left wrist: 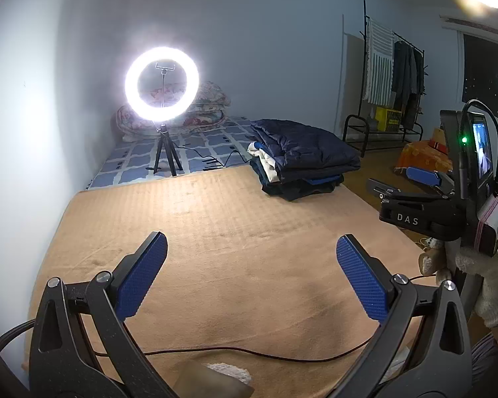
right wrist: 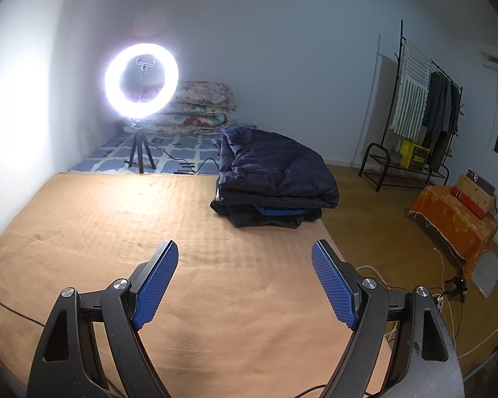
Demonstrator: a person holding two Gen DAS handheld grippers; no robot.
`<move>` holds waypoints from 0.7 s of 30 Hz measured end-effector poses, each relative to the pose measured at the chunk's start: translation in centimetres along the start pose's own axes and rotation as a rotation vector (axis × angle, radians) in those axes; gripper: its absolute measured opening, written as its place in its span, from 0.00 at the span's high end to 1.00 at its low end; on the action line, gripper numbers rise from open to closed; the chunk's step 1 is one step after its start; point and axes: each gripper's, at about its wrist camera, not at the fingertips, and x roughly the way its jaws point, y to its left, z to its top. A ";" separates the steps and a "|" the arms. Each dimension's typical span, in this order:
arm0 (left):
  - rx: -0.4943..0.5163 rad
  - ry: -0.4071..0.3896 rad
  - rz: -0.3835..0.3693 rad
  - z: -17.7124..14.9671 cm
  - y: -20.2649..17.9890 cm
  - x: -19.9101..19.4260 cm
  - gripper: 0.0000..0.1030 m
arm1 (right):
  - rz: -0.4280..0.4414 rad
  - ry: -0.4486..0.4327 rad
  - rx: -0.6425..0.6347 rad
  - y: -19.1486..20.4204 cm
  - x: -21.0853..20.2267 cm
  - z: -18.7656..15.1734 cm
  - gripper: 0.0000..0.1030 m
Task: Fold large clothes
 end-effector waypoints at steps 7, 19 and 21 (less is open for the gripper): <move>-0.001 0.002 -0.001 0.1 0.1 -0.1 0.00 | -0.002 -0.001 0.012 -0.2 0.0 0.1 0.20; 0.023 -0.011 0.022 0.2 0.1 -0.6 0.00 | -0.008 -0.002 0.039 -0.8 -0.1 0.0 0.20; 0.029 -0.017 0.028 0.1 -0.1 -0.9 0.00 | -0.008 -0.003 0.038 -0.8 -0.1 0.0 0.20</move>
